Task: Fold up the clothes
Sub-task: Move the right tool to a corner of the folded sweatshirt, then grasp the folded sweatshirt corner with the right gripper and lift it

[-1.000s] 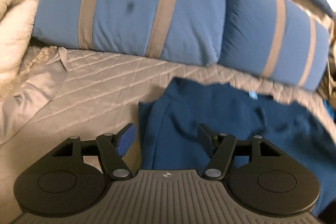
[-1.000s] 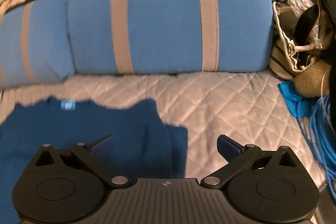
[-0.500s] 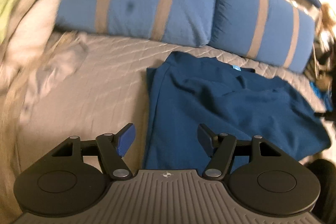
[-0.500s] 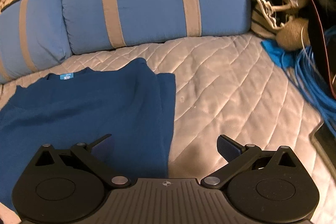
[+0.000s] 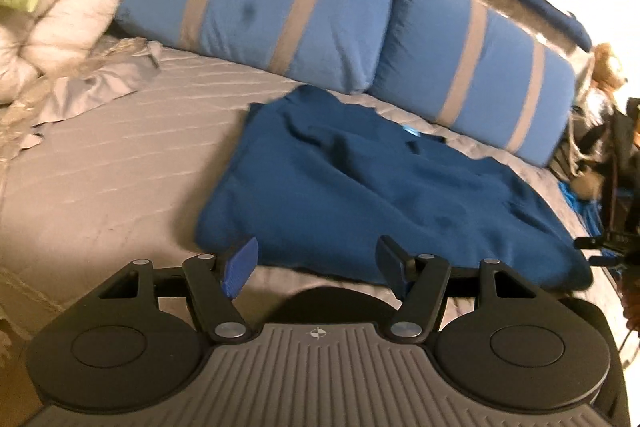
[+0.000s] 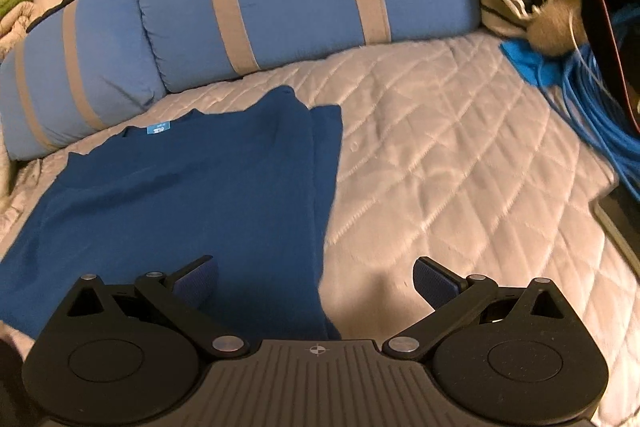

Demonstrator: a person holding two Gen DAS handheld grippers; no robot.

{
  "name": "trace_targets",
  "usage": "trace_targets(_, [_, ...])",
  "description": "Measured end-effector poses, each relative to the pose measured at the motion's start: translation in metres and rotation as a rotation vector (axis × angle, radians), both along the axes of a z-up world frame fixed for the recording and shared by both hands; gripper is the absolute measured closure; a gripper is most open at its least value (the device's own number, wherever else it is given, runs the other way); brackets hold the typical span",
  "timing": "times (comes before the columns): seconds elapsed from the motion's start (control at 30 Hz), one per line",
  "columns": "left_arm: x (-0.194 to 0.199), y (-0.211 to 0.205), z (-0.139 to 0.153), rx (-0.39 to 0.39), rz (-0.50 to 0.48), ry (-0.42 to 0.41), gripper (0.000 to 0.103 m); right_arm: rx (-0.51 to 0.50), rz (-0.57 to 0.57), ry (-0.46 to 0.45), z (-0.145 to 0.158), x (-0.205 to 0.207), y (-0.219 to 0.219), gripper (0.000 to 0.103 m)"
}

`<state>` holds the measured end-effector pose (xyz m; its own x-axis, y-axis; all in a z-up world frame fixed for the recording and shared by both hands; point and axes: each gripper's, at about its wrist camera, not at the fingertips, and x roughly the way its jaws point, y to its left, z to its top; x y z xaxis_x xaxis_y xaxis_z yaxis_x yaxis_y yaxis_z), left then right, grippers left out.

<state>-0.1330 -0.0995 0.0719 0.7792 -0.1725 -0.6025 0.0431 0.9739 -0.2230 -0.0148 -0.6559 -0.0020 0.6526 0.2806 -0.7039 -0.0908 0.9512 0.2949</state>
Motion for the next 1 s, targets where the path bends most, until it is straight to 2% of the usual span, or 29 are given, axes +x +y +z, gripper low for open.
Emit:
trace_targets(0.1, [0.000,-0.012,-0.005,0.051,-0.045,0.008,0.038,0.027,-0.007,0.037,-0.004,-0.007,-0.011,0.001])
trace_targets(0.2, [0.002,-0.018,-0.005,0.084,-0.084,0.017,0.038,0.118,-0.002,0.074,-0.011,-0.015,-0.022,0.005])
trace_targets(0.37, [0.003,-0.031,-0.006,0.149,-0.150,0.026,0.038,0.424,-0.072,0.186,-0.034,-0.019,-0.048,0.014])
trace_targets(0.5, [0.006,-0.038,-0.010,0.195,-0.169,0.051,0.038,0.657,-0.156,0.234,-0.055,-0.024,-0.058,0.018])
trace_targets(0.53, [0.006,-0.039,-0.011,0.198,-0.162,0.053,0.038,0.709,-0.172,0.243,-0.059,-0.025,-0.059,0.024])
trace_targets(0.63, [0.005,-0.038,-0.011,0.205,-0.135,0.053,0.038,0.799,-0.215,0.258,-0.070,-0.026,-0.056,0.030])
trace_targets(0.7, [0.006,-0.038,-0.011,0.210,-0.125,0.052,0.038,0.811,-0.231,0.246,-0.073,-0.025,-0.053,0.036])
trace_targets(0.8, [0.006,-0.038,-0.011,0.209,-0.124,0.052,0.038,0.804,-0.256,0.224,-0.075,-0.020,-0.049,0.051])
trace_targets(0.87, [0.006,-0.038,-0.011,0.205,-0.123,0.052,0.038,0.774,-0.259,0.211,-0.073,-0.016,-0.047,0.070])
trace_targets(0.93, [0.006,-0.037,-0.011,0.200,-0.120,0.052,0.038,0.733,-0.241,0.186,-0.066,-0.011,-0.043,0.078])
trace_targets(1.0, [0.006,-0.037,-0.011,0.196,-0.118,0.051,0.038,0.677,-0.209,0.141,-0.053,-0.008,-0.037,0.081])
